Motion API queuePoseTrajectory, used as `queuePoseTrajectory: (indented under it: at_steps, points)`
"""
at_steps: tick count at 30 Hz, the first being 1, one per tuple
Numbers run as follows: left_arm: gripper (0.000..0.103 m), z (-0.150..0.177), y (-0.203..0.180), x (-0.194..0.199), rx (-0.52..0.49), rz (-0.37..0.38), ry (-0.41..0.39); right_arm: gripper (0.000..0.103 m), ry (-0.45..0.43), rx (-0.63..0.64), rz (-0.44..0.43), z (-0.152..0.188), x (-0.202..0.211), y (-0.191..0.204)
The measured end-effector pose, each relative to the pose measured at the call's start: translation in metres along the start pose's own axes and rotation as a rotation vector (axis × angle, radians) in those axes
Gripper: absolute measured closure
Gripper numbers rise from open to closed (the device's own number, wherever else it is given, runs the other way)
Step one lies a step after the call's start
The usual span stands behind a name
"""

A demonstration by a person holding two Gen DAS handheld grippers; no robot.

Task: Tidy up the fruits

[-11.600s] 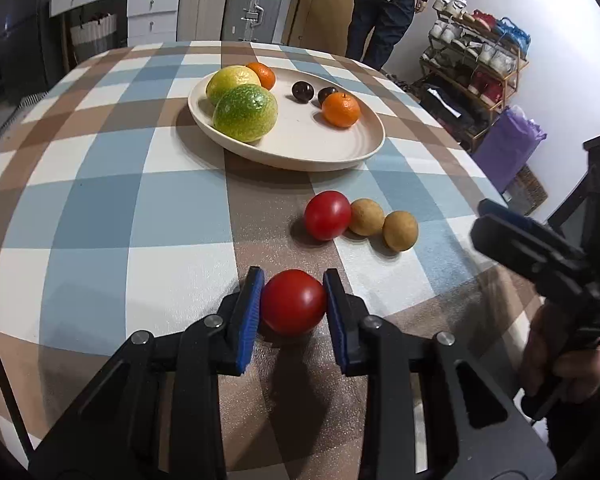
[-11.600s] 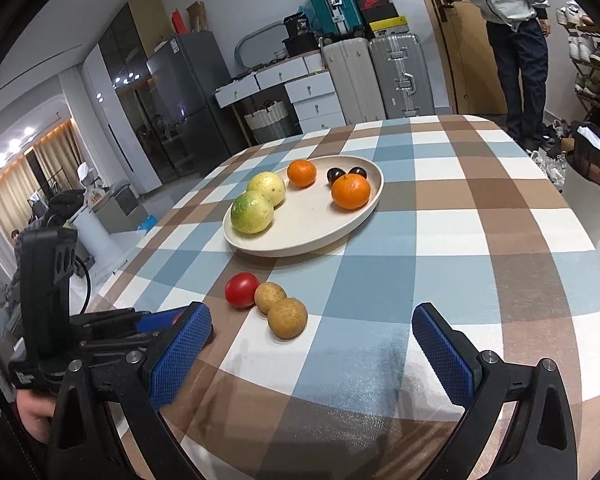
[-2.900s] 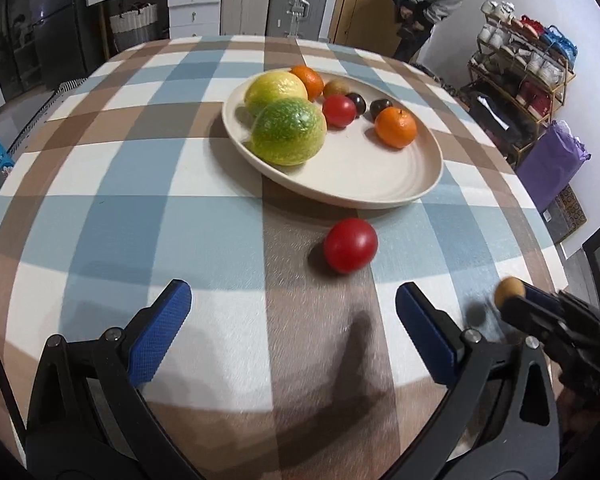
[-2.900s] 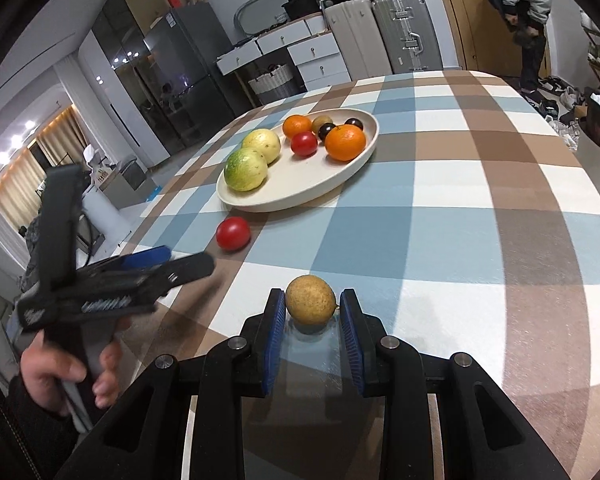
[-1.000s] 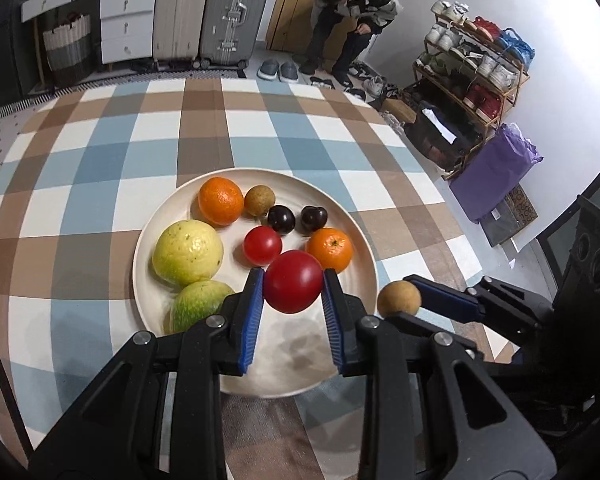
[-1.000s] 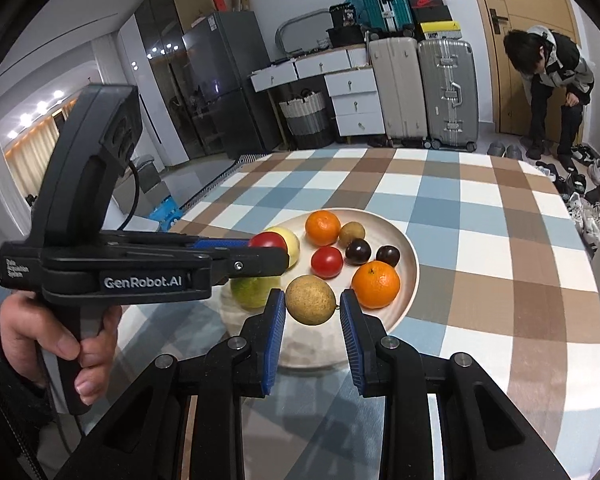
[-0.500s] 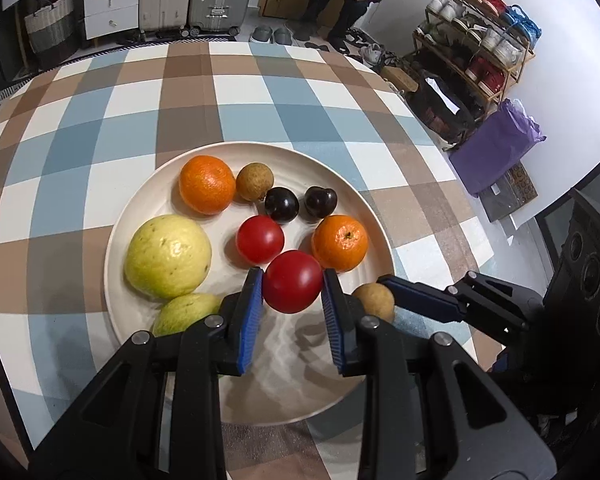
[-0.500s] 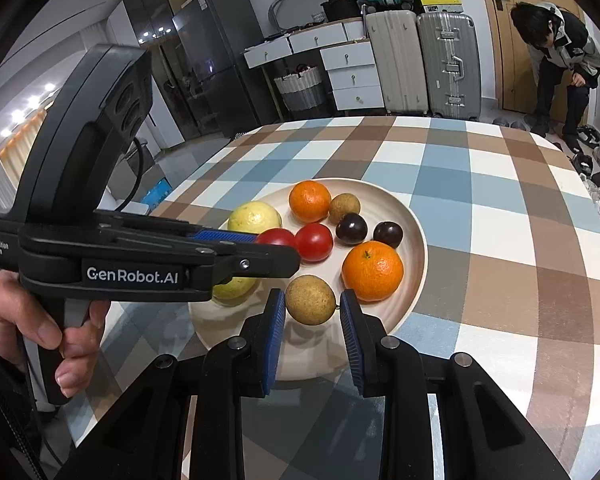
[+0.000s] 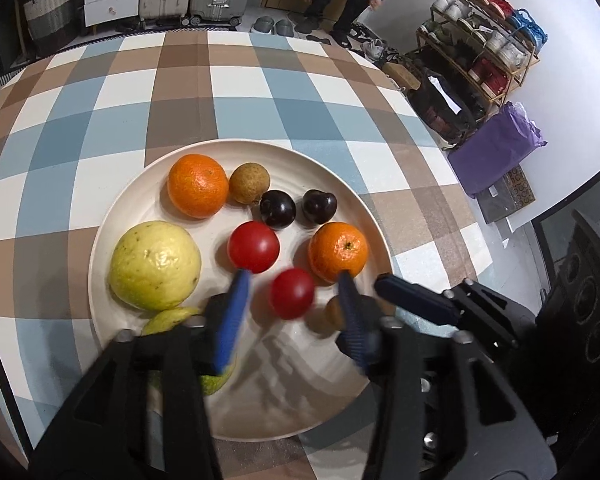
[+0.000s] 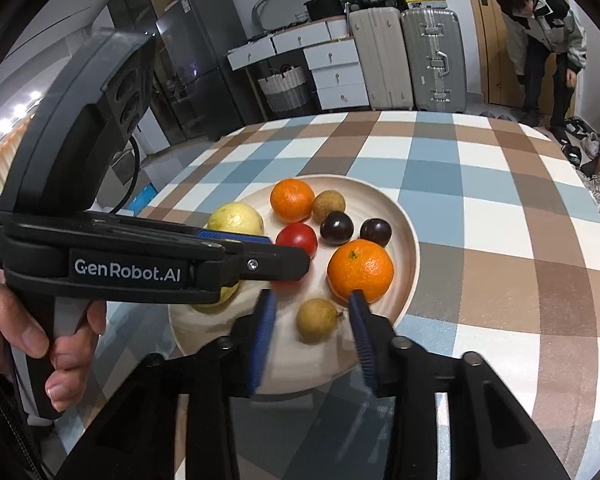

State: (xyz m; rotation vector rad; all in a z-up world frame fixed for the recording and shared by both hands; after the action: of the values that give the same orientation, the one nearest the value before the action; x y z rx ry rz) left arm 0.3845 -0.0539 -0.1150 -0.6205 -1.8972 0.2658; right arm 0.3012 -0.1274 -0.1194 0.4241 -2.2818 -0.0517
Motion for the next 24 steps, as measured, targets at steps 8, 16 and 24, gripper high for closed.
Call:
queuePoseTrajectory:
  at_steps: [8,16,24]
  points:
    - [0.050,0.008,-0.006,0.028,0.011,0.013,-0.065,0.056,-0.037,0.018,0.014,0.005,0.022,0.004]
    - [0.050,0.022,-0.032,0.088,-0.052,-0.064,-0.260,0.054,-0.110,-0.005,0.036,0.008,0.058,0.002]
    - [0.047,0.040,-0.072,0.137,-0.139,-0.101,-0.364,0.034,-0.212,-0.027,0.049,0.001,0.101,0.007]
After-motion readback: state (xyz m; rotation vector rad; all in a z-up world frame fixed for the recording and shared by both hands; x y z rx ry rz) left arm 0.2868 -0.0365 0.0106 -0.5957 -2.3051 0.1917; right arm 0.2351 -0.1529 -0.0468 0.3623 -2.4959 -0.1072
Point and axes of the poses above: each gripper's, at about its wrist camera, not at the fingertips, and x roughly against the way its jaws point, y to its left, z to its underside, the point moved 3 cm from there along -x, roughly the way its jaws point, and after that the axes turned 9 degrees about z, right-handed, at the moved point
